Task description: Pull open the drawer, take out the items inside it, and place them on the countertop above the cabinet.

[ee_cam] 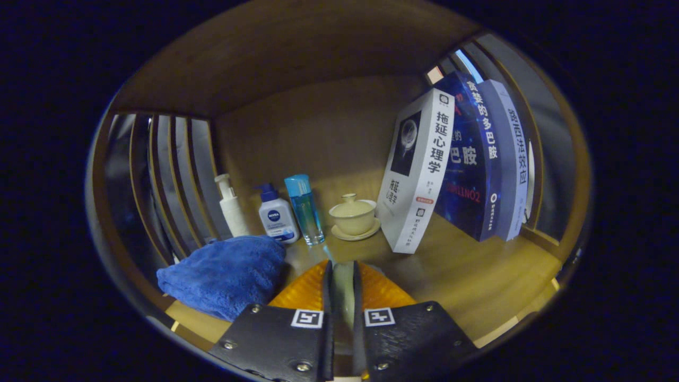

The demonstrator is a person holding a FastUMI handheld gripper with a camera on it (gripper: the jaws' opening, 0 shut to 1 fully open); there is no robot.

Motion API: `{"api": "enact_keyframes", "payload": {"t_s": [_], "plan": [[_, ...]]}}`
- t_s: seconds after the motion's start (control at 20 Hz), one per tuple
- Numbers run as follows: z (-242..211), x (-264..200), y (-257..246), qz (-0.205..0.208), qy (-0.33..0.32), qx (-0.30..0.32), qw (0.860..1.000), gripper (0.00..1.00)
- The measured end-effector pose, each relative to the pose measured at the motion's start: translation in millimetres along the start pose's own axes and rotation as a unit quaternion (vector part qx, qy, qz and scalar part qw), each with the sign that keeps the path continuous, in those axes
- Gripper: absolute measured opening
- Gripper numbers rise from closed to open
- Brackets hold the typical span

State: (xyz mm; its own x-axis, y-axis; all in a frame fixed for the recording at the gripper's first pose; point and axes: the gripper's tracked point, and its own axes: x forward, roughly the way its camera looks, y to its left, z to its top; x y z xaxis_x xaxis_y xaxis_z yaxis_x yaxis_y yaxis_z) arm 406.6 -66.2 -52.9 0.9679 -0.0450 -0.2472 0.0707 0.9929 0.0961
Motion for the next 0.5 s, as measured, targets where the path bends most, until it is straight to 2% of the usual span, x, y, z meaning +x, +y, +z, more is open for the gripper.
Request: {"api": "enact_keyframes", "payload": {"t_s": [0.15,0.2,0.25,0.4,0.5], "plan": [[1.2,-4.7,-0.4,-0.017,0.017,-0.039,0.999,0.15],[2.3,-10.2,-1.9,-0.020,0.023,-0.054,0.998,0.21],[-2.6,-12.2,2.3,-0.018,0.026,-0.067,0.997,0.34],[-19.4,-28.9,-6.7,-0.048,0.049,-0.118,0.991,0.73],[-19.7,-44.9,-2.6,-0.049,0.047,-0.141,0.988,0.99]]}}
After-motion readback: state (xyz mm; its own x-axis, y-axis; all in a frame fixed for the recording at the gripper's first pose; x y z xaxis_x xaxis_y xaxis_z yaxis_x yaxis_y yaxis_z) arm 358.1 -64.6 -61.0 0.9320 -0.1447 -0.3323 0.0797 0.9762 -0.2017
